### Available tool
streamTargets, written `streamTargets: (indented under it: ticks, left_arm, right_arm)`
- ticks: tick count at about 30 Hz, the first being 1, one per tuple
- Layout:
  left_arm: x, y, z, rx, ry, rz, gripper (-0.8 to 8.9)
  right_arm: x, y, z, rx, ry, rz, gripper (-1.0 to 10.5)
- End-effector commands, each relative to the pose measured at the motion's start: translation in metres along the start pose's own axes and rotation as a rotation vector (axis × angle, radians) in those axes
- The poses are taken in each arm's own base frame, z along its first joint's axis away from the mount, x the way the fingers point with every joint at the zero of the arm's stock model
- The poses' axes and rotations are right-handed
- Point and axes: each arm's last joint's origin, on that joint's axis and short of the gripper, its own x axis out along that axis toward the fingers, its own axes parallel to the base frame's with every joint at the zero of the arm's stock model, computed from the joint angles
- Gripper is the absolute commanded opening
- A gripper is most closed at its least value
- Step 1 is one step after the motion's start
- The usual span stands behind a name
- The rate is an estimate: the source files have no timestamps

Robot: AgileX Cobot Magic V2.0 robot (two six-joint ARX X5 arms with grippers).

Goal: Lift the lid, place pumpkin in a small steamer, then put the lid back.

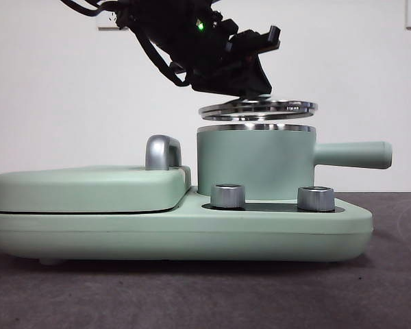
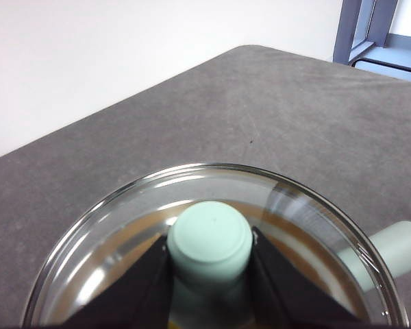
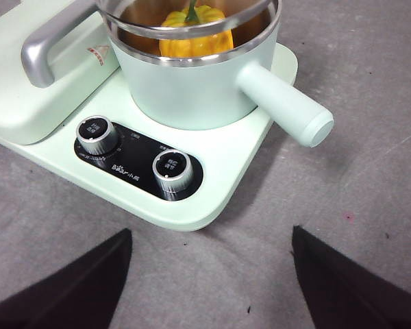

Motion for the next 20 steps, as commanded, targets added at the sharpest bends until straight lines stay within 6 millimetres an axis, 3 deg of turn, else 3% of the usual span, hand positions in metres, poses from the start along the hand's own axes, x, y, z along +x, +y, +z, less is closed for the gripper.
streamTargets:
  ticks: [1, 20]
  left_arm:
    - [0.0053, -0.0025, 0.0072, 0.026, -0.040, -0.004, 0.10]
    - [0.0070, 0.0029, 0.0020, 0.020, -0.007, 0.012, 0.10]
  right_arm:
    - [-0.0003, 0.0009, 0.0016, 0.008, -0.007, 0.009, 3.6]
    - [-0.0003, 0.0007, 0.0016, 0.008, -0.007, 0.005, 3.6]
